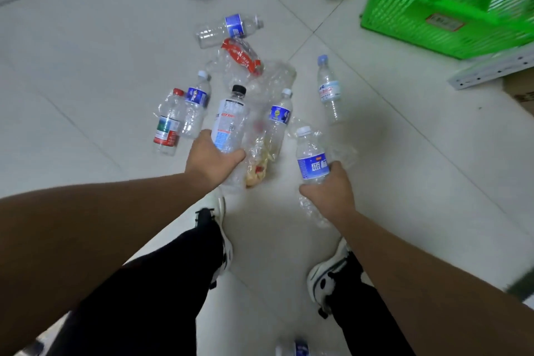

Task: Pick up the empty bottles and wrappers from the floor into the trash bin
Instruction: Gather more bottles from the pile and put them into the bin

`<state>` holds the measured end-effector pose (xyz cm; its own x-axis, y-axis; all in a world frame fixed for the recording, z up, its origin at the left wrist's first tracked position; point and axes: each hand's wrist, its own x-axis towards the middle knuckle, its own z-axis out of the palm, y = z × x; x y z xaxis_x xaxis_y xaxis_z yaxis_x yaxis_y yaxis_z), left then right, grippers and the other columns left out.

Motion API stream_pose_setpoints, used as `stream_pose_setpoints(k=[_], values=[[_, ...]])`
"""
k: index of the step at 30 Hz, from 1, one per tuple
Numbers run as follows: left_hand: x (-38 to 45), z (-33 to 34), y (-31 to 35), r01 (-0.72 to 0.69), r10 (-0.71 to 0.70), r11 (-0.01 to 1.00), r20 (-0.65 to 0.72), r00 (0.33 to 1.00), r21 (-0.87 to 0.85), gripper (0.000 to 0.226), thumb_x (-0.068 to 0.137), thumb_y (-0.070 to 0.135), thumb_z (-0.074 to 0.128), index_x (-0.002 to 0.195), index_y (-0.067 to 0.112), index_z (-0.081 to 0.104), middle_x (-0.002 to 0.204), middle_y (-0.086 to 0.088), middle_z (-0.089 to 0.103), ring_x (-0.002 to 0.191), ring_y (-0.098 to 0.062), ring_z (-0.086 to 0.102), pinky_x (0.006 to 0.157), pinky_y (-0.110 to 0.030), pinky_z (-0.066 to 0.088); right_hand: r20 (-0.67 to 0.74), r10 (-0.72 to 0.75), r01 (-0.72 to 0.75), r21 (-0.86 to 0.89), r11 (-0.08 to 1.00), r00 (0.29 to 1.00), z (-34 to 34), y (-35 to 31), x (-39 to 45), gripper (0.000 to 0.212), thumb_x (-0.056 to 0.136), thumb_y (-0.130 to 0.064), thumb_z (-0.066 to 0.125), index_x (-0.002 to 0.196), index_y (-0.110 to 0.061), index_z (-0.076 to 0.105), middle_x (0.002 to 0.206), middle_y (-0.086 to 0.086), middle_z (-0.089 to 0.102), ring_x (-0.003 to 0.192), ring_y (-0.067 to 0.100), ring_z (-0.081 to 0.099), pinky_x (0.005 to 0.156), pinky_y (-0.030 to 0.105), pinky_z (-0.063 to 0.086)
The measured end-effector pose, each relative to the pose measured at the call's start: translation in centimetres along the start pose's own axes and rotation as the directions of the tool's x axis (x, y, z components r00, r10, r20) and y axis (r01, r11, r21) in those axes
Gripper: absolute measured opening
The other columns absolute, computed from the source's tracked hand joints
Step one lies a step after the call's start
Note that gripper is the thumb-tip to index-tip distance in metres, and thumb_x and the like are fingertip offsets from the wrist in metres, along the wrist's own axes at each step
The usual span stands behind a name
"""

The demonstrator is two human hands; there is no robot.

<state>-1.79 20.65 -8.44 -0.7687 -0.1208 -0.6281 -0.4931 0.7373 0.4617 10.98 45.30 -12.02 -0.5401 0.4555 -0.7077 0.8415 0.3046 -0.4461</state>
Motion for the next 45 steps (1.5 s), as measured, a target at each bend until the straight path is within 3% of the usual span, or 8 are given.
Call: stream_pose_setpoints(k=[7,11,14,18,24,31,40,45], values=[[-9.8,-15.4,4.9,0.049,-0.047,0.995,0.014,0.999,-0.089,0.055,0.055,0.059,0.076,0.099,0.033,0.055,0.088,0.009,0.069,0.070,-0.007,0.068,0.051,-0.018,0.045,0.005,-0.060,0.060,-0.038,0.997,0.998,-6.5,-13.3,-12.6,0.055,0.055,-0.033,0.086,0.100,-0.024,0.055,0.096,-0.002,0.065,0.079,0.018,0.066,0.073,0.035,0.054],[-11.4,-23.7,7.6,0.040,-0.039,0.991,0.009,0.999,-0.125,0.073,0.051,0.062,0.072,0.111,0.024,0.056,0.097,0.000,0.067,0.079,-0.017,0.070,0.060,-0.034,0.056,0.003,-0.093,0.093,-0.011,0.996,0.996,-8.1,-20.8,-17.3,0.053,0.056,-0.029,0.090,0.095,-0.025,0.053,0.091,-0.003,0.064,0.071,0.006,0.062,0.058,0.019,0.040],[-11.7,-29.1,8.6,0.036,-0.039,0.985,-0.016,0.999,-0.170,0.067,0.054,0.058,0.074,0.109,0.024,0.057,0.098,0.000,0.067,0.078,-0.020,0.071,0.058,-0.035,0.057,0.015,-0.106,0.105,0.029,0.994,0.994,-8.5,-25.5,-19.7,0.054,0.059,-0.029,0.097,0.092,-0.027,0.054,0.084,-0.006,0.066,0.064,0.001,0.062,0.052,0.010,0.041],[-11.2,-34.5,9.5,0.054,-0.064,0.978,-0.043,0.997,-0.203,0.064,0.052,0.060,0.071,0.106,0.029,0.055,0.097,0.002,0.069,0.075,-0.015,0.071,0.045,-0.021,0.048,0.082,-0.085,0.080,0.070,0.994,0.993,-7.7,-30.3,-21.6,0.054,0.065,-0.039,0.096,0.099,-0.028,0.056,0.093,-0.005,0.070,0.077,0.011,0.068,0.062,0.024,0.048],[-10.4,-37.9,7.4,0.129,-0.148,0.976,-0.099,0.984,-0.176,0.070,0.056,0.059,0.074,0.114,0.023,0.059,0.098,0.000,0.070,0.081,-0.019,0.072,0.060,-0.032,0.054,0.203,-0.095,0.069,0.131,0.989,0.975,-4.9,-34.4,-21.5,0.052,0.070,-0.043,0.088,0.108,-0.026,0.059,0.096,-0.002,0.072,0.085,0.019,0.072,0.081,0.039,0.059],[-9.4,-37.6,4.3,0.189,-0.213,0.953,-0.078,0.974,-0.238,0.059,0.069,0.049,0.080,0.117,0.020,0.061,0.098,-0.003,0.074,0.080,-0.021,0.075,0.058,-0.031,0.055,0.296,-0.121,0.083,0.138,0.987,0.948,-4.1,-37.7,-20.7,0.060,0.074,-0.028,0.086,0.121,-0.019,0.051,0.101,0.002,0.070,0.084,0.020,0.070,0.070,0.035,0.054],[-2.6,-40.9,4.9,0.145,-0.152,0.961,-0.014,0.988,-0.235,0.054,0.074,0.047,0.083,0.115,0.023,0.056,0.098,-0.002,0.070,0.081,-0.020,0.072,0.059,-0.030,0.051,0.164,-0.109,0.098,0.070,0.993,0.980,-2.0,-42.2,-20.2,0.064,0.072,-0.027,0.090,0.120,-0.022,0.047,0.104,0.006,0.069,0.090,0.029,0.072,0.083,0.046,0.060],[1.9,-45.8,4.2,0.127,-0.124,0.960,0.031,0.992,-0.249,0.045,0.075,0.046,0.085,0.105,0.025,0.059,0.095,0.000,0.070,0.078,-0.017,0.069,0.058,-0.030,0.045,0.135,-0.058,0.047,0.082,0.996,0.989,2.2,-45.8,-20.5,0.057,0.077,-0.027,0.090,0.115,-0.025,0.048,0.103,0.009,0.074,0.086,0.024,0.075,0.074,0.035,0.058]])
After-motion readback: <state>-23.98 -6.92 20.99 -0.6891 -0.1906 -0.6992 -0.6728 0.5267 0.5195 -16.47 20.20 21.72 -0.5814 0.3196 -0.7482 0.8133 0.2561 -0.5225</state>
